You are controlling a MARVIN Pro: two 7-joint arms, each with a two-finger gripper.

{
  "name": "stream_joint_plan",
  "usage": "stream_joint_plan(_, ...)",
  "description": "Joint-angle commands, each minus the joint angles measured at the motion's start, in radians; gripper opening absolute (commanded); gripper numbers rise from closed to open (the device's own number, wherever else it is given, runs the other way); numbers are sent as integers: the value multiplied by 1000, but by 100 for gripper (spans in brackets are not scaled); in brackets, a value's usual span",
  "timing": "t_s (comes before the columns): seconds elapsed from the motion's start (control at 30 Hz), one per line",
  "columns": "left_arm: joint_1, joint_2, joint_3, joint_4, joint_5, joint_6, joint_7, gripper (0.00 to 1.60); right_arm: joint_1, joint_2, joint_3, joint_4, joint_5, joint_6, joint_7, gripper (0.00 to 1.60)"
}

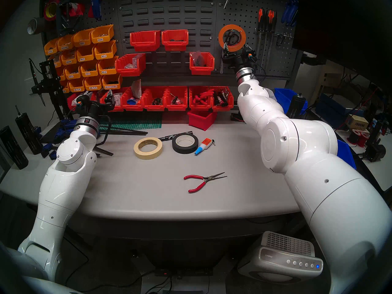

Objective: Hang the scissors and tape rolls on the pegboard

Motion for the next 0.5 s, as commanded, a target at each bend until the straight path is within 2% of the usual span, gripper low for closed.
stream_joint_plan(0.0, -36, 1, -9, -30, 0, -17, -2, 160, 9, 1, 13, -41, 17, -82, 40, 160)
stream_joint_plan(0.33, -36, 1, -9, -30, 0, -17, -2, 160, -46, -8, 49, -82, 66, -212, 132, 160)
stream_joint_plan(0.47, -36, 1, -9, -30, 0, -16, -2, 160, -77, -17, 63, -115, 85, -212, 168, 160)
